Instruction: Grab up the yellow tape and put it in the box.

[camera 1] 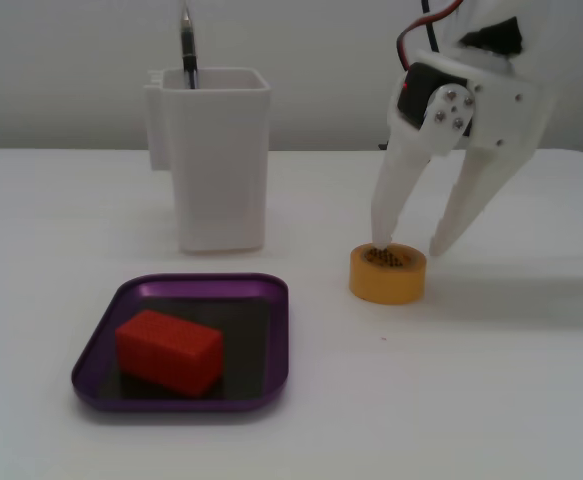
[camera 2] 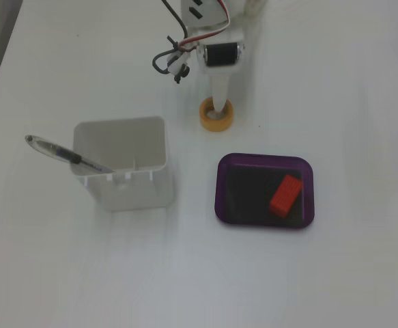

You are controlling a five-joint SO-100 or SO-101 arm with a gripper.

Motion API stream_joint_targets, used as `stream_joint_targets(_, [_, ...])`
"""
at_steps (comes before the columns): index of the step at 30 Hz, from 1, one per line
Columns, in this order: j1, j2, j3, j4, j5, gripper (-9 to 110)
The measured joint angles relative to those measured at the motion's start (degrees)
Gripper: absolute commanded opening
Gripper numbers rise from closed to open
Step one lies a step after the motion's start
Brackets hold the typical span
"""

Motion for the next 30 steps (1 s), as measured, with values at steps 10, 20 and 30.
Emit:
stream_joint_targets(10, [0.00,-9.23,0.70,-2.81,0.00,3])
stream_joint_targets(20, [-0.35,-6.06,0.09,-0.44,0.00,-1])
stream_joint_targets(30, [-11.78,21.18,-5.36,9.93,1.23,-1])
